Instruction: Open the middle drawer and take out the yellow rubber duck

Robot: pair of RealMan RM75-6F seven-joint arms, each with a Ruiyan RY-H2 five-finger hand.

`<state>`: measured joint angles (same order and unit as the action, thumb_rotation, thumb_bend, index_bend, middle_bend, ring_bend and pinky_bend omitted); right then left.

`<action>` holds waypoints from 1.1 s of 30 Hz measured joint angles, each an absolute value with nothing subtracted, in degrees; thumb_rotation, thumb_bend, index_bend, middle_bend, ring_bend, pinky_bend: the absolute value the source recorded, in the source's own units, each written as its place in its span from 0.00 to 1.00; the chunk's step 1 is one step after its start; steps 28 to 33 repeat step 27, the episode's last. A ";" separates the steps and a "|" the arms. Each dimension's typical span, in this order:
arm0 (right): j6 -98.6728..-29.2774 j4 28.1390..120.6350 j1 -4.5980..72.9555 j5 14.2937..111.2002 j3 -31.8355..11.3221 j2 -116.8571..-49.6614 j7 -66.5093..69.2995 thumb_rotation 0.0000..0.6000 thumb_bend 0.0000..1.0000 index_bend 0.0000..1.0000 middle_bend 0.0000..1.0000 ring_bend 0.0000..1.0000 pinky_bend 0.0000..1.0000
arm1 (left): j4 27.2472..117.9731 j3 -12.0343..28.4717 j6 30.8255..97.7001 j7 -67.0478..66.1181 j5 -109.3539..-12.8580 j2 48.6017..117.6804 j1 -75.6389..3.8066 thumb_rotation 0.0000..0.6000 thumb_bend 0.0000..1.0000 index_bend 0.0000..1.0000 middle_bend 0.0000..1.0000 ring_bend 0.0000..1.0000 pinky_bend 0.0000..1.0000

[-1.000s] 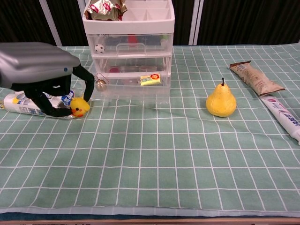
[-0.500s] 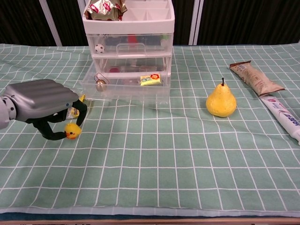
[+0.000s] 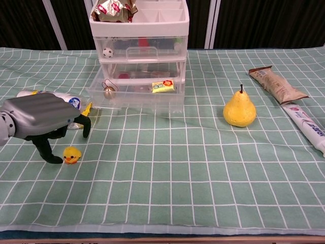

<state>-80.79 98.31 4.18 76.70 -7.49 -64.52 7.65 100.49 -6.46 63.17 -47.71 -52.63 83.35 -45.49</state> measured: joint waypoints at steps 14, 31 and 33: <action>-81.54 96.81 4.39 78.45 -7.00 -65.08 4.71 1.00 0.07 0.00 0.00 0.00 0.22 | 102.73 -6.66 80.85 -38.01 -70.52 77.51 -36.05 1.00 0.05 0.00 0.01 0.07 0.21; -82.99 94.45 4.81 80.72 -6.30 -66.62 0.03 1.00 0.07 0.00 0.00 0.00 0.22 | 97.21 -8.63 95.96 -19.76 -78.26 67.88 -19.03 1.00 0.00 0.00 0.00 0.00 0.00; -82.99 94.45 4.81 80.72 -6.30 -66.62 0.03 1.00 0.07 0.00 0.00 0.00 0.22 | 97.21 -8.63 95.96 -19.76 -78.26 67.88 -19.03 1.00 0.00 0.00 0.00 0.00 0.00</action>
